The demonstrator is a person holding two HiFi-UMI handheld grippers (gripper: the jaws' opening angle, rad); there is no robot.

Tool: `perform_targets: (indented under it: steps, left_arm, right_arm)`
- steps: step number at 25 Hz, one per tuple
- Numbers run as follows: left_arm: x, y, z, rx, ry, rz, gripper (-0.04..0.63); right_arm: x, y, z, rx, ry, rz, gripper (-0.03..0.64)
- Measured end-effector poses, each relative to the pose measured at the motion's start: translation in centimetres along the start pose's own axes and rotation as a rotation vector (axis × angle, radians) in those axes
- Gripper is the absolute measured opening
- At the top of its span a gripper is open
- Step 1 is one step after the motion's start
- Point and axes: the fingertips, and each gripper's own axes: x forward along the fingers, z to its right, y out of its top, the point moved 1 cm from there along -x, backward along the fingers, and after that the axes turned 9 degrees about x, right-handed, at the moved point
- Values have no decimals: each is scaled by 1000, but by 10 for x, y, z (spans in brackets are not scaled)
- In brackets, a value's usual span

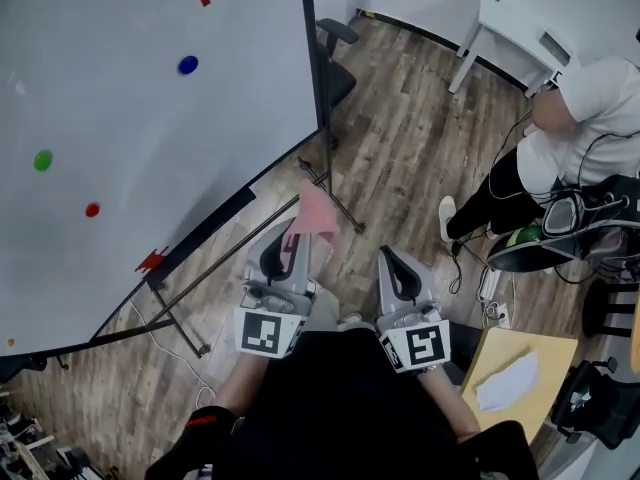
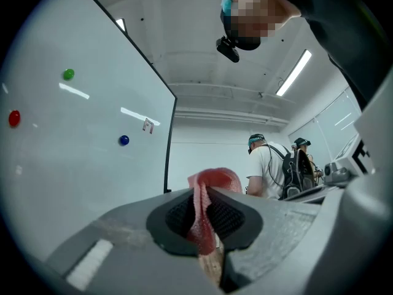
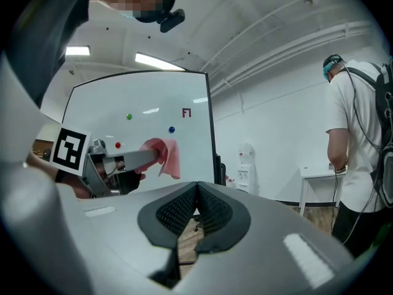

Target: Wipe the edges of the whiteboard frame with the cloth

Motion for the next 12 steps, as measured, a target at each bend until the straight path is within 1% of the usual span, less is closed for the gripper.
perform_targets:
  steps: [5, 9, 12]
  left_arm:
    - [23, 3, -28, -8, 2, 19, 23]
    - [32, 14, -46, 32, 6, 46, 23]
    - [34, 18, -57, 45, 27, 48, 23]
  right_arm:
    - [40, 10, -1, -10, 17, 16, 2]
    - [67, 16, -3, -3, 31, 42, 2]
    - [81, 23, -5, -6, 50, 52, 2]
